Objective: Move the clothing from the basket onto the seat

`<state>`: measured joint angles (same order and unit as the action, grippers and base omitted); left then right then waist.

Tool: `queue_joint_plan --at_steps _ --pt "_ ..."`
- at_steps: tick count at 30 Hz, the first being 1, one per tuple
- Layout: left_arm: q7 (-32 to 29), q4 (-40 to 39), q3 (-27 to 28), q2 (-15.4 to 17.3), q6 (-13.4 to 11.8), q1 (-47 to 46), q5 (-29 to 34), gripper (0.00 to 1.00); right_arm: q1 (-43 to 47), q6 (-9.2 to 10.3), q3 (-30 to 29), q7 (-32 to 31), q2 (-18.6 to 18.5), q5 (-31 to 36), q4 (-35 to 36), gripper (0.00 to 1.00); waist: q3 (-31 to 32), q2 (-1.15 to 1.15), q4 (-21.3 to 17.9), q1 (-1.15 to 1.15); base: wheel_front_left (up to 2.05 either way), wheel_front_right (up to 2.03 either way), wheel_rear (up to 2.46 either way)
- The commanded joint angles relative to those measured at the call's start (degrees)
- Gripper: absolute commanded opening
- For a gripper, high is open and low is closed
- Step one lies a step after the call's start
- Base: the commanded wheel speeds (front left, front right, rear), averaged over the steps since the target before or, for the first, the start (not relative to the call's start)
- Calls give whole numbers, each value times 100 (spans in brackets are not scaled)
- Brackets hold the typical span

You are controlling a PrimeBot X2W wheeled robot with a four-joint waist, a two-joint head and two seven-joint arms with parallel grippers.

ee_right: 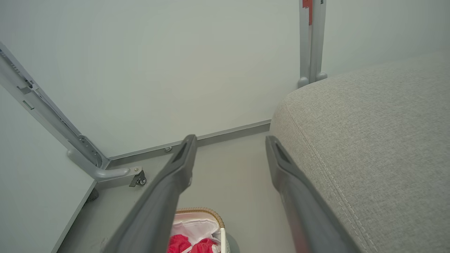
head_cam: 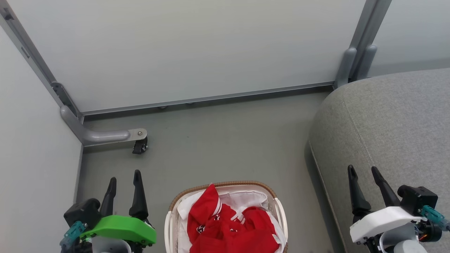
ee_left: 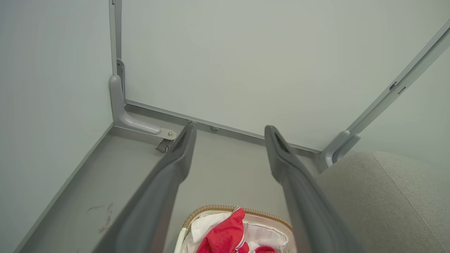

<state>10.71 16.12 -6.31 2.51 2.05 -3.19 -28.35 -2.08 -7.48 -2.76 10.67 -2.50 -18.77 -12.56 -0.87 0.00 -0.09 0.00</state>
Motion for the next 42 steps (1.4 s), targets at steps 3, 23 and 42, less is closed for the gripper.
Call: queue_joint_plan --at_steps 3,23,42 --pt "78 33 -15 41 -31 -6 202 100 37 -2 14 83 -36 266 1 100 -6 0 1 0 0 0 0" --pt "311 345 -45 48 -57 -10 870 100 65 -1 1 319 -47 1266 -87 100 -29 0 34 0 0 0 0" --pt "455 639 -105 54 -4 -62 1280 100 77 0 -15 460 -54 1833 -82 100 -49 0 47 0 0 0 0"
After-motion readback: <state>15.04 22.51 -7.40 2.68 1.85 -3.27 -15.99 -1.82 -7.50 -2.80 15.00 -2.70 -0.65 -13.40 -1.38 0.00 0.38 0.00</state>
